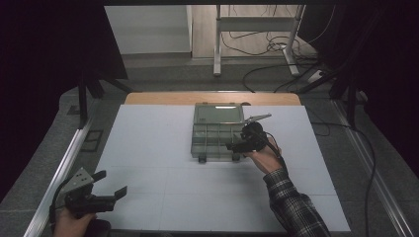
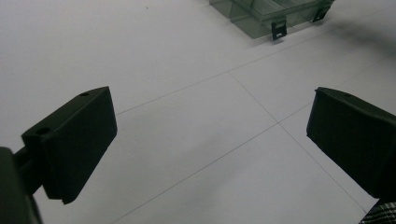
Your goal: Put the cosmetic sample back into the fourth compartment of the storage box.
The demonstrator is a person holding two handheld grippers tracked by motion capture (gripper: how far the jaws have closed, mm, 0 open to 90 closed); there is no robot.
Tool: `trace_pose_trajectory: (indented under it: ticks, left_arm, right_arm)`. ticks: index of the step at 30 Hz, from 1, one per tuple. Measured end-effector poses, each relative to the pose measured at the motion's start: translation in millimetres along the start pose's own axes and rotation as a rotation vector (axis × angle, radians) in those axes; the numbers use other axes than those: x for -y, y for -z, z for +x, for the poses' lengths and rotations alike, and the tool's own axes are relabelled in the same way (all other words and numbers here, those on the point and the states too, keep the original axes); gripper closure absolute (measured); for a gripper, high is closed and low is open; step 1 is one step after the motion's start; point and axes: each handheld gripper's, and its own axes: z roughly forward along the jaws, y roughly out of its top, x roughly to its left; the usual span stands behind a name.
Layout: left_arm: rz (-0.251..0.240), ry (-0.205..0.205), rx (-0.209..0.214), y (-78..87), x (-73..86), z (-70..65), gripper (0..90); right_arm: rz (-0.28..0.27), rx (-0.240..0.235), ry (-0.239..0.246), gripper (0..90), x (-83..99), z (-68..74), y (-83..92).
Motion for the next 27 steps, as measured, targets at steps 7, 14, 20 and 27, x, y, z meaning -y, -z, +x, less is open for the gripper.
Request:
trace_pose_trajectory:
  ticks: [7,14,20,27]
  left_arm:
    - [0.0,0.001,0.001,-0.1,-0.1,0.0,1.9]
    - [0.0,-0.001,0.001,-0.1,-0.1,-0.1,1.8]
    - [0.0,0.002,0.003,-0.1,-0.1,0.2,1.8]
    - [0.001,0.002,0.002,-0.1,-0.1,0.1,1.9]
  right_arm:
    - [0.015,-0.014,0.009,15.5,2.7,4.4,4.4]
    - [0.012,0.016,0.049,11.0,7.5,11.0,11.2]
    - [0.02,0.025,0.059,7.2,13.3,13.2,11.2]
    - [0.018,0.026,0.089,1.8,18.7,21.3,14.5]
